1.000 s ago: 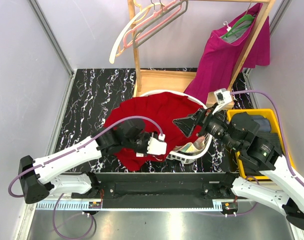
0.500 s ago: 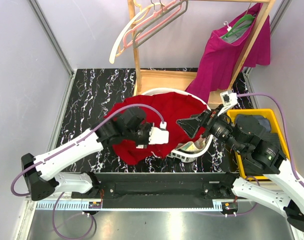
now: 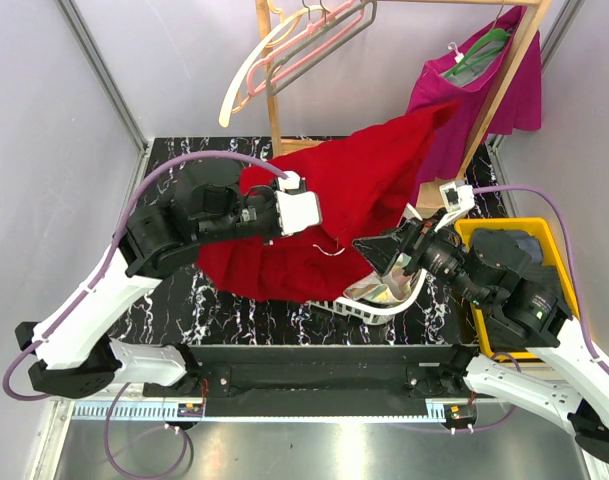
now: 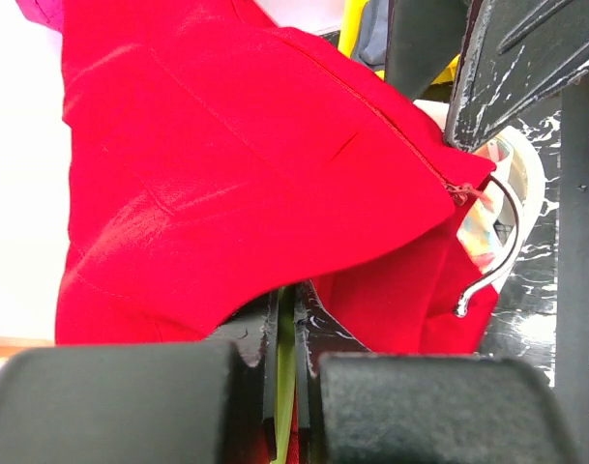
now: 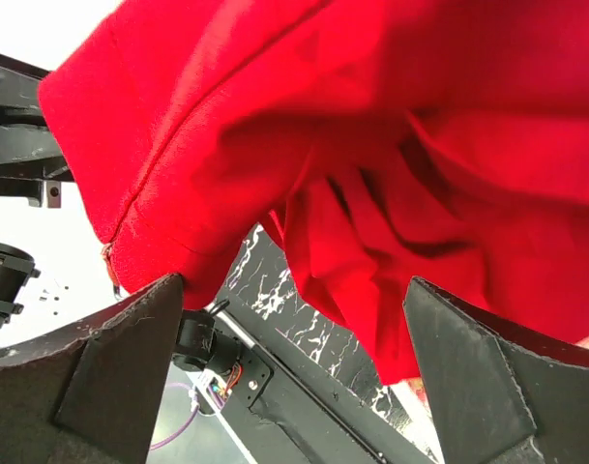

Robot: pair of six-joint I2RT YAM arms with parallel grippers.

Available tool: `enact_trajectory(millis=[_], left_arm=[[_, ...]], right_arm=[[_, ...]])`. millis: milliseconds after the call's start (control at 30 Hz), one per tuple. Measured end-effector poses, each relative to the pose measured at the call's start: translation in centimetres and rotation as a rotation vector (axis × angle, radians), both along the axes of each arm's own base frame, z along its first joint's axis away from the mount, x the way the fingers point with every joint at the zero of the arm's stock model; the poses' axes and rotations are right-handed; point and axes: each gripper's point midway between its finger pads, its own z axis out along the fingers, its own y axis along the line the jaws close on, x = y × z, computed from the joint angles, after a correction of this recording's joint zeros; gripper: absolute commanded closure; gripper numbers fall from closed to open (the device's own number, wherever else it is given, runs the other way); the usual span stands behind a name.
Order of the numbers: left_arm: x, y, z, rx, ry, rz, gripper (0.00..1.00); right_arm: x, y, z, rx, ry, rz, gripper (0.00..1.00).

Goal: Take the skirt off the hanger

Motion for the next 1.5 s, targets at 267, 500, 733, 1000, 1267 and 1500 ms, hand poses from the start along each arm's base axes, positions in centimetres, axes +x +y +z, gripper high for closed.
enact_trajectory(millis=[267, 500, 733, 1000, 1267, 1500], left_arm=[[-0.3, -0.4, -4.3, 0.067, 0.124, 0.007, 1.0], [-0.7, -0.6, -5.2, 0.079, 0.189, 0.007, 1.0], [-1.0, 0.0, -3.3, 0.05, 0.167, 0.009, 1.0], [-1.0, 0.7, -3.1, 0.047, 0.168, 0.026, 1.0], [-0.8, 1.0, -1.5, -0.004, 0.131, 0.035, 1.0], [-0.6, 1.5, -1.0, -0.02, 0.117, 0.049, 1.0]], right_arm=[[0.1, 0.8, 0.6, 0.028, 0.002, 0.017, 0.0], [1.1, 1.5, 1.7, 0.073, -0.041, 0.0, 0.0], [3.7, 2.3, -2.4, 0.02, 0.061, -0.099, 0.0], [4.5, 2.8, -2.2, 0.108, 0.098, -0.133, 0.0], [5.8, 2.9, -1.0, 0.35, 0.059, -0.147, 0.04], [6.4, 3.8, 0.0, 0.49, 0.021, -0.084, 0.08]])
